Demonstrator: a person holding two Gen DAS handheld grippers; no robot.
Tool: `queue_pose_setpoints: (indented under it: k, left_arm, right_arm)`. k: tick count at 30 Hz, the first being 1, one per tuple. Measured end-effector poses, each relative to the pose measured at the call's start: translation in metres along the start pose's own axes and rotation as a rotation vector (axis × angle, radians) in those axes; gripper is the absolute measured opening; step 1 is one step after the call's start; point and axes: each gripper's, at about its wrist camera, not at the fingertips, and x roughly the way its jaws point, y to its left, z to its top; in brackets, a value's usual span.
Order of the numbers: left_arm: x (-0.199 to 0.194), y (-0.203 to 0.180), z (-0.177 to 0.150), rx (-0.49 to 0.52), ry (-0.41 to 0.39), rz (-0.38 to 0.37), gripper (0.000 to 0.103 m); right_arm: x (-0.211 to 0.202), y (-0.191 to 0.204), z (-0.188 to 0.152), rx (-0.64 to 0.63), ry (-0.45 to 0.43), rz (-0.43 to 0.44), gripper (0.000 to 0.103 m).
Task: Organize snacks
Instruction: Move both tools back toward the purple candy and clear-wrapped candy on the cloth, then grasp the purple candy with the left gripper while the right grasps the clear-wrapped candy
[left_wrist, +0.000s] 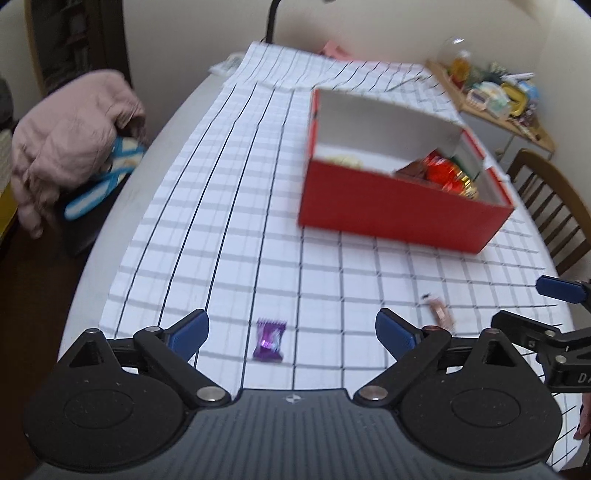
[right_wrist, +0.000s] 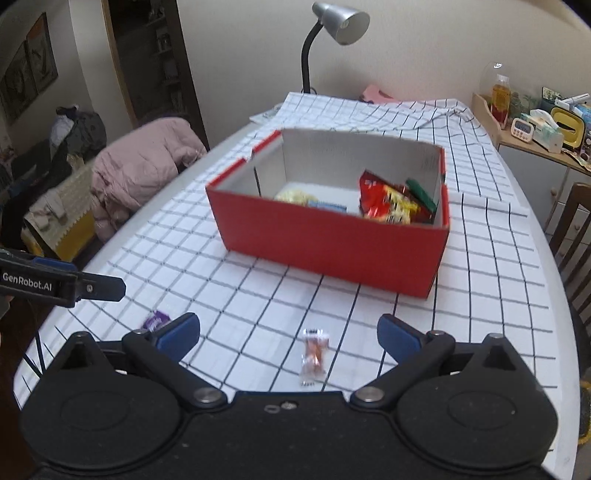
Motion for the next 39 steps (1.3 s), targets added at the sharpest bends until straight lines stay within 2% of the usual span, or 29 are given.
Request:
queue_pose_setpoints:
  k: [8, 14, 25, 27, 30, 32, 36, 38, 39]
  left_arm:
    - [0.028, 0.006, -0.023, 0.011, 0.042, 0.068, 0.098]
    - [0.048, 0.006, -0.030, 0.010, 0.068, 0.091, 0.097]
    - [0.064, 0.005, -0.031, 0.026, 0.051, 0.141, 0.097]
    - [0.068, 0.009, -0.030, 0.011, 0.063, 0.139, 0.093]
    - [0.074, 0.013, -0.029, -0.005, 0.090, 0.140, 0.079]
    - [0.077, 0.014, -0.030, -0.014, 0.105, 0.138, 0.063]
    - [0.081, 0.014, -0.031, -0.013, 0.123, 0.128, 0.054]
    - [0.083, 0.015, -0.030, -0.024, 0.136, 0.120, 0.043]
    - [0.083, 0.016, -0.030, -0.029, 0.137, 0.119, 0.042]
  right_arm:
    - [0.028, -0.001, -0.022, -0.033, 0.066, -0.024, 0.102]
    - [0.050, -0.005, -0.029, -0.044, 0.115, -0.030, 0.097]
    - [0.078, -0.015, -0.027, -0.030, 0.171, -0.004, 0.073]
    - [0.082, -0.013, -0.027, -0.040, 0.187, -0.014, 0.069]
    - [0.087, -0.013, -0.029, -0.037, 0.215, -0.038, 0.062]
    - [0.090, -0.013, -0.030, -0.035, 0.229, -0.039, 0.057]
    - [0.091, -0.010, -0.031, -0.066, 0.228, -0.055, 0.049]
    - [0.091, -0.008, -0.031, -0.077, 0.224, -0.070, 0.045]
    - [0.092, -0.008, -0.031, -0.083, 0.223, -0.079, 0.043]
